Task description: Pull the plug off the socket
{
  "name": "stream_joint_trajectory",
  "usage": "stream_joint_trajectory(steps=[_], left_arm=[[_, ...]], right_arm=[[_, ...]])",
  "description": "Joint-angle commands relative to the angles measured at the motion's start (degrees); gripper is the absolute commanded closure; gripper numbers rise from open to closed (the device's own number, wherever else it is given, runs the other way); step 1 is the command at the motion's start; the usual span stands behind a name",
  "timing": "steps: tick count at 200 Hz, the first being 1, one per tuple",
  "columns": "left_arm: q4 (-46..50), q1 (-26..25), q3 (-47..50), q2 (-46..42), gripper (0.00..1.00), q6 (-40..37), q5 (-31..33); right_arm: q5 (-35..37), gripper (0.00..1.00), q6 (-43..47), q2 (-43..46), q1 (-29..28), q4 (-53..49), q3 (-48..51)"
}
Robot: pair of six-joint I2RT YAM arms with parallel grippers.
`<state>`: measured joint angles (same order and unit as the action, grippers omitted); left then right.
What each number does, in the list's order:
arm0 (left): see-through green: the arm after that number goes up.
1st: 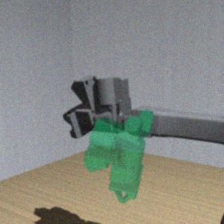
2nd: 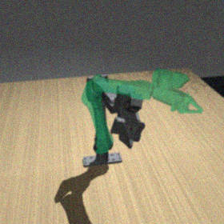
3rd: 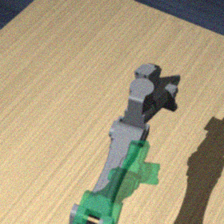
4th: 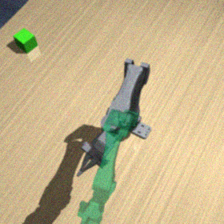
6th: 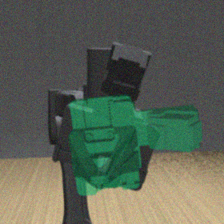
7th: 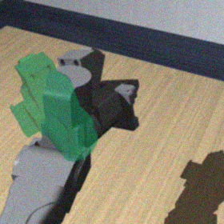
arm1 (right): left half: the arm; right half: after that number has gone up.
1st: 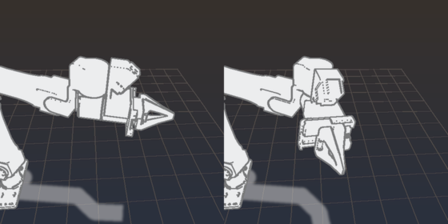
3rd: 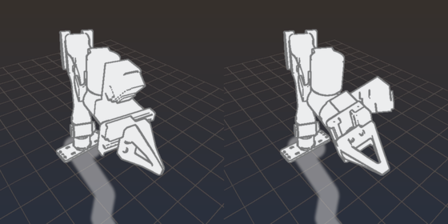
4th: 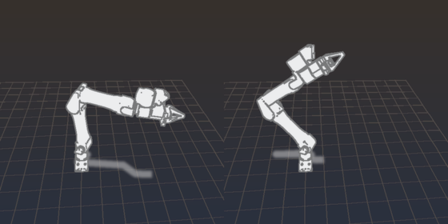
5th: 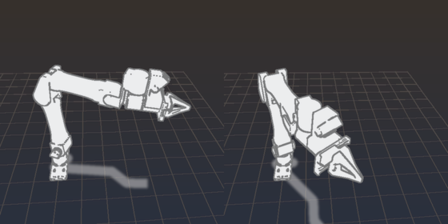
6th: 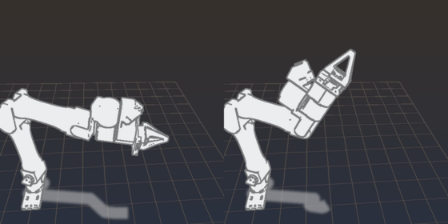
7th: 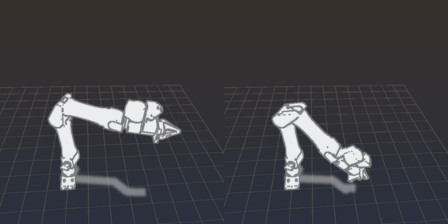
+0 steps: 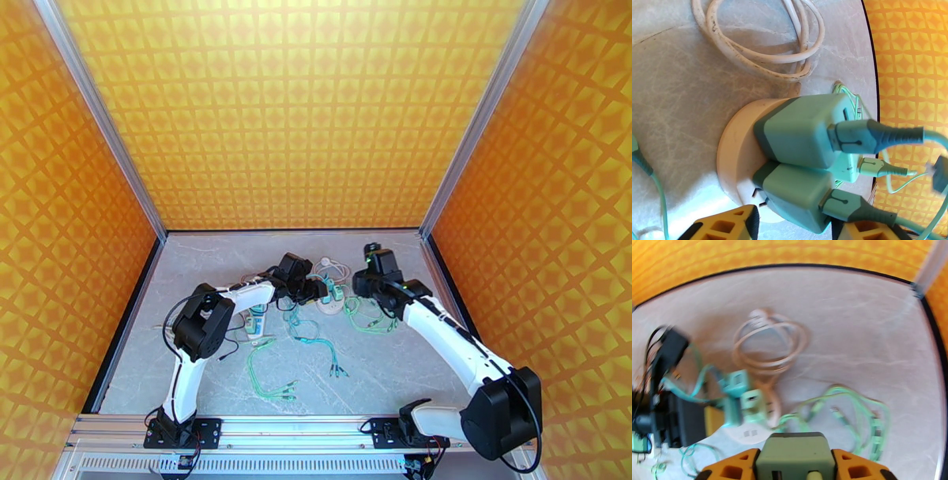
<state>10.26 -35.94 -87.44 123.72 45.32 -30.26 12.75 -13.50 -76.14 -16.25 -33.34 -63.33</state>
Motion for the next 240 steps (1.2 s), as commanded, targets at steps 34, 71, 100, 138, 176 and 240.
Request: stream_joint_trajectory(steps=[34,71,100,138,176,240], left_arm=[[8.62,0.85,-0.03,-4.77,0.35,-4.71,3.02],[9.58,-0.31,0.12,-8.73,0.26,-7.05,3.02],[10.23,-1.32,0.69,-11.03,0.22,-8.13,3.02],[12.07,-3.15,0.79,-13.68,0.13,-9.41,3.06],[12.72,-3.36,1.55,-17.83,0.06,-8.76,3.91],[19.56,-3.26,-3.53,-19.41,0.01,-11.56,9.57]], right_arm=[[4.63,0.70,-4.44,-3.57,10.00,-0.74,-5.16],[-1.98,0.70,-8.76,-12.30,15.04,1.70,-8.86],[-10.18,0.70,-14.67,-20.31,18.56,5.58,-11.59],[-18.90,0.69,-22.46,-30.93,21.90,10.78,-16.04],[-24.47,0.65,-28.46,-38.71,23.23,15.52,-19.66],[-30.04,0.50,-35.00,-45.24,24.42,20.96,-20.51]])
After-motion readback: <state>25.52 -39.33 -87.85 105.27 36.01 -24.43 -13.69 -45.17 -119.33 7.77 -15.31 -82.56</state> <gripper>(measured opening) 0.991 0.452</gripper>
